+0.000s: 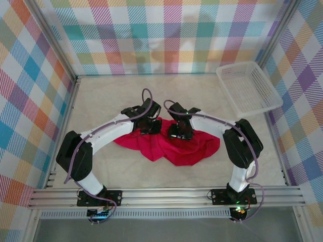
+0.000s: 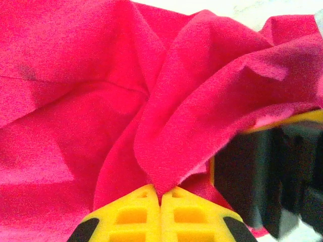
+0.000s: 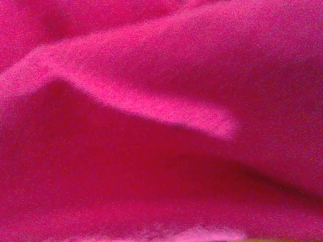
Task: Fold the inside-out t-shirt
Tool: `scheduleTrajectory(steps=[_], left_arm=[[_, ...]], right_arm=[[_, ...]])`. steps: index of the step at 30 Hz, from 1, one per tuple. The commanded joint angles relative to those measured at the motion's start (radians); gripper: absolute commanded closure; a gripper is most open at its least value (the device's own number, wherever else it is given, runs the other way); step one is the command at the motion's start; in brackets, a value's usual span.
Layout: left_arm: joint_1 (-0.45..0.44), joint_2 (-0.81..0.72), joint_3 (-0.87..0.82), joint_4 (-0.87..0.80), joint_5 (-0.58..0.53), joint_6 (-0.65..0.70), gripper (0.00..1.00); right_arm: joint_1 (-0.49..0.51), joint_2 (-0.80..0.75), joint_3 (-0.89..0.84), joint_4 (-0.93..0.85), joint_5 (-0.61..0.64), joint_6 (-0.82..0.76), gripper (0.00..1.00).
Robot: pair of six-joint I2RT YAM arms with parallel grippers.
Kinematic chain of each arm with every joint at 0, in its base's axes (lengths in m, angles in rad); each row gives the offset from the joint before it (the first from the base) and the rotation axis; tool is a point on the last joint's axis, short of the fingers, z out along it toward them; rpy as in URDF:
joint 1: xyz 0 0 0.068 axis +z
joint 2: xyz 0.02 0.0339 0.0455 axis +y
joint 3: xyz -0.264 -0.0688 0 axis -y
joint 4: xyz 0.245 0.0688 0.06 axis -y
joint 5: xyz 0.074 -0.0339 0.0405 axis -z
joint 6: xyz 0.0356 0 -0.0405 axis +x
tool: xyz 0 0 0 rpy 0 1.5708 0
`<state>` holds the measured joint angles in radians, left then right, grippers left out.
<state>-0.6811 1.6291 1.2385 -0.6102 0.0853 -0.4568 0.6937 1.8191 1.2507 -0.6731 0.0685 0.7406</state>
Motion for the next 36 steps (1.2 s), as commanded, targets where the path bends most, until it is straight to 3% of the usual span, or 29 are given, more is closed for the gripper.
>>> scheduleTrajectory(steps=[1,5,8,12,16,24,29,33,36], left_arm=[[-0.001,-0.056,-0.03,-0.02,-0.015,-0.018,1.0],[0.0,-0.064,-0.043,-0.019,-0.023,-0.02,1.0],[0.0,-0.062,-0.048,-0.017,-0.024,-0.019,1.0],[0.002,-0.053,-0.041,-0.019,-0.022,-0.016,1.0],[0.006,-0.042,-0.026,-0.023,-0.021,-0.011,1.0],[0.046,0.019,-0.001,0.022,0.017,-0.021,1.0],[0.066,0.126,0.08,0.032,0.05,-0.025,1.0],[0.074,0.208,0.149,0.023,0.076,-0.032,1.0],[0.08,0.235,0.168,0.017,0.076,-0.031,1.0]], right_arm=[[-0.008,0.016,0.032,-0.066,0.092,0.011,0.36],[-0.008,0.028,0.0,-0.05,0.077,0.052,0.35],[-0.008,0.036,-0.017,-0.038,0.079,0.065,0.43],[-0.008,0.012,-0.003,-0.043,0.052,0.063,0.74],[-0.008,-0.055,0.033,-0.103,0.044,0.057,0.99],[-0.008,-0.27,0.093,-0.229,-0.002,0.027,1.0],[-0.012,-0.382,0.228,-0.311,-0.03,-0.018,1.0],[-0.033,-0.444,0.341,-0.304,-0.089,-0.052,1.0],[-0.066,-0.478,0.329,-0.267,-0.138,-0.069,1.0]])
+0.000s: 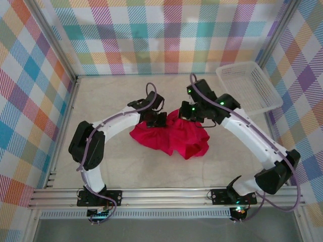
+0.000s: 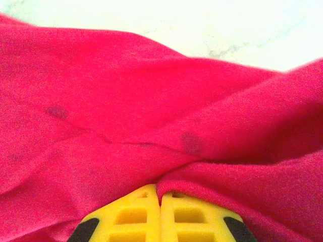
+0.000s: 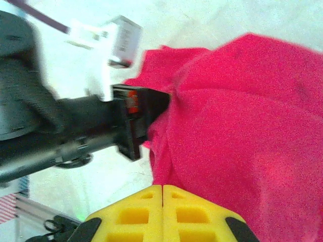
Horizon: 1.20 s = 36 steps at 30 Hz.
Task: Fold the inside-out t-shirt
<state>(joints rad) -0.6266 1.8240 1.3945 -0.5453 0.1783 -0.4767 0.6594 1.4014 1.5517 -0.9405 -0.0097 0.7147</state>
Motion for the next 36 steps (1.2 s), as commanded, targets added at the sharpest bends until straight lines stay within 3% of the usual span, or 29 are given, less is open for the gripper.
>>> scheduleTrajectory(steps=[1,7,10,11,13,15,17,20,24,27,31,36], left_arm=[[0.028,0.043,0.011,-0.051,-0.019,-0.009,1.0],[0.03,-0.007,-0.045,-0.025,-0.012,-0.015,1.0],[0.03,-0.035,-0.071,-0.013,0.01,-0.02,1.0],[0.03,-0.047,-0.078,-0.016,0.01,-0.018,0.97],[0.03,-0.075,-0.084,-0.028,-0.005,-0.009,0.79],[0.03,-0.111,-0.087,-0.05,-0.033,0.01,0.57],[0.03,-0.146,-0.086,-0.071,-0.067,0.034,0.47],[0.03,-0.196,-0.109,-0.044,-0.047,0.052,0.5],[0.025,-0.203,-0.139,0.067,0.128,0.006,0.59],[0.009,-0.165,-0.141,0.126,0.197,-0.042,0.64],[-0.001,-0.1,-0.105,0.103,0.197,-0.074,0.64],[-0.01,-0.047,-0.083,0.111,0.188,-0.109,0.57]], right_arm=[[-0.047,-0.065,0.007,0.008,-0.066,-0.041,1.0],[-0.177,-0.019,-0.189,0.066,-0.055,-0.001,1.0],[-0.184,0.018,-0.228,0.12,-0.105,0.009,1.0],[-0.183,0.024,-0.245,0.147,-0.137,0.016,0.95],[-0.182,0.03,-0.279,0.175,-0.18,0.028,0.82],[-0.182,0.023,-0.316,0.182,-0.186,0.035,0.76],[-0.183,0.001,-0.357,0.187,-0.174,0.043,0.74],[-0.184,-0.039,-0.4,0.193,-0.15,0.051,0.72],[-0.188,-0.051,-0.387,0.187,-0.131,0.048,0.74],[-0.188,-0.034,-0.355,0.181,-0.14,0.048,0.74],[-0.188,-0.018,-0.335,0.184,-0.16,0.049,0.76],[-0.188,-0.026,-0.334,0.185,-0.168,0.054,0.77]])
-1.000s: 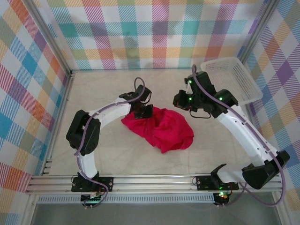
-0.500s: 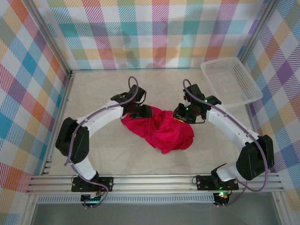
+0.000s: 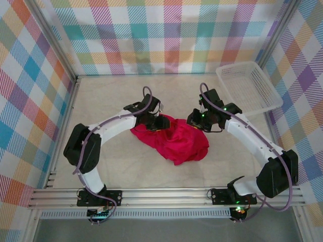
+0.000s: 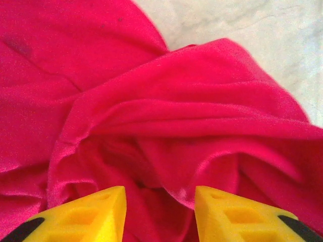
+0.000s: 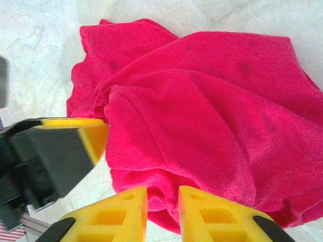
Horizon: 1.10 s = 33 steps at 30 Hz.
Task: Fold the inside-out t-shirt
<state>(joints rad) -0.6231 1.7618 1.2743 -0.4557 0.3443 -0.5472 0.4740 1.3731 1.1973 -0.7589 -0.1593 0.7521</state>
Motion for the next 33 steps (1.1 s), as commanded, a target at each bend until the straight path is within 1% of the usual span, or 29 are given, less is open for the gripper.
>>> scheduleTrajectory(steps=[1,3,9,12,13,14,15,17,18,19,20,21,22,24,25,26,30,31,33], left_arm=[[-0.018,0.025,0.041,0.028,0.02,-0.044,0.57],[-0.028,0.047,0.053,0.04,0.019,-0.057,0.58],[-0.049,0.106,0.105,0.033,-0.002,-0.066,0.75],[-0.049,0.11,0.123,0.017,-0.026,-0.06,0.9],[-0.049,0.108,0.131,0.003,-0.03,-0.054,0.98],[-0.049,0.107,0.146,-0.019,-0.037,-0.046,1.0],[-0.049,0.102,0.159,-0.038,-0.044,-0.038,1.0],[-0.049,0.081,0.186,-0.075,-0.068,-0.014,1.0],[-0.049,0.068,0.201,-0.097,-0.087,-0.004,1.0],[-0.049,0.057,0.214,-0.111,-0.097,0.003,1.0],[-0.049,0.041,0.229,-0.124,-0.1,0.008,1.0],[-0.049,0.024,0.245,-0.132,-0.094,0.011,1.0],[-0.048,0.011,0.264,-0.14,-0.08,0.012,1.0],[-0.039,-0.007,0.343,-0.168,-0.044,0.018,1.0],[-0.033,-0.007,0.39,-0.184,-0.016,0.024,1.0],[-0.02,-0.003,0.459,-0.211,0.022,0.029,1.0],[0.046,0.025,0.689,-0.296,0.184,0.019,1.0],[0.062,0.019,0.71,-0.297,0.216,0.009,1.0],[0.096,-0.013,0.698,-0.271,0.28,-0.02,1.0]], right_arm=[[-0.003,-0.001,0.016,0.006,-0.019,0.019,0.77],[-0.003,-0.006,0.003,0.013,-0.022,0.024,0.77],[-0.001,-0.009,-0.065,0.041,-0.052,0.046,0.71],[0.0,-0.024,-0.108,0.051,-0.055,0.055,0.64],[0.0,-0.03,-0.128,0.058,-0.055,0.063,0.59],[0.001,-0.037,-0.151,0.07,-0.06,0.076,0.53],[0.005,-0.044,-0.178,0.088,-0.064,0.093,0.47],[0.027,-0.055,-0.252,0.155,-0.076,0.148,0.31],[0.042,-0.053,-0.297,0.205,-0.085,0.181,0.26],[0.05,-0.046,-0.33,0.247,-0.092,0.21,0.25],[0.053,-0.031,-0.358,0.29,-0.099,0.24,0.26],[0.051,-0.012,-0.376,0.333,-0.1,0.259,0.34],[0.053,0.007,-0.384,0.359,-0.089,0.263,0.46],[0.052,0.064,-0.361,0.34,-0.018,0.26,0.83],[0.051,0.092,-0.342,0.312,0.017,0.251,0.96],[0.048,0.123,-0.318,0.282,0.054,0.237,1.0],[0.02,0.217,-0.234,0.154,0.179,0.179,1.0],[0.01,0.228,-0.22,0.133,0.198,0.167,1.0],[-0.015,0.238,-0.195,0.108,0.216,0.138,1.0]])
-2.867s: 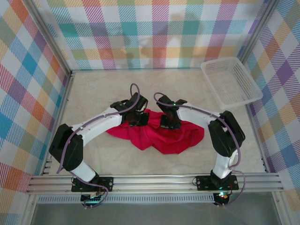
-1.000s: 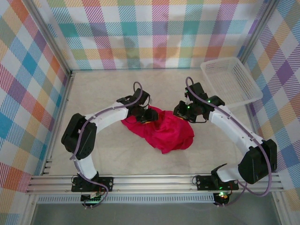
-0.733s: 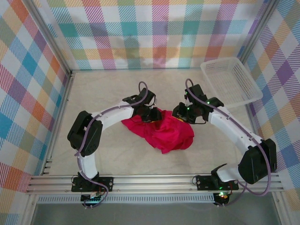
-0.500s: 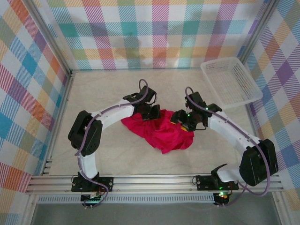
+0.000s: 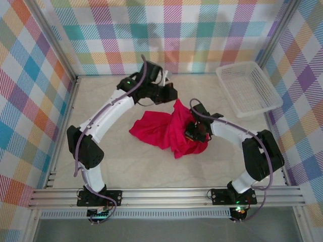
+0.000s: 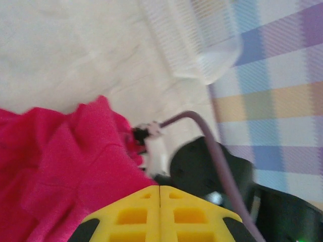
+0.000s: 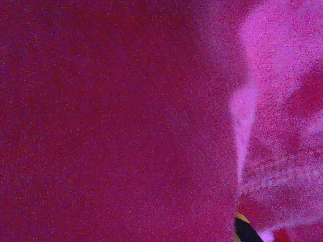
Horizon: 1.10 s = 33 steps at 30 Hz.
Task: Fold the inside-out t-shirt
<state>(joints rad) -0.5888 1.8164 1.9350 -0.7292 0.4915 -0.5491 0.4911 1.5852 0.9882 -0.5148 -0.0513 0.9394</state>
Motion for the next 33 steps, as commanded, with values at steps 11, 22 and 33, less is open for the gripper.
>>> scheduleTrajectory(steps=[11,22,33], left_arm=[[0.079,-0.156,-0.427,0.222,0.123,-0.037,0.96],[-0.048,-0.041,-0.44,0.079,-0.059,0.119,0.41],[-0.108,0.146,-0.34,0.032,-0.142,0.167,0.52]], right_arm=[[-0.042,-0.13,0.13,-0.193,-0.083,-0.208,0.69],[-0.043,-0.261,0.076,-0.222,-0.063,-0.177,0.62],[-0.043,-0.253,0.058,-0.162,-0.159,-0.114,0.58]])
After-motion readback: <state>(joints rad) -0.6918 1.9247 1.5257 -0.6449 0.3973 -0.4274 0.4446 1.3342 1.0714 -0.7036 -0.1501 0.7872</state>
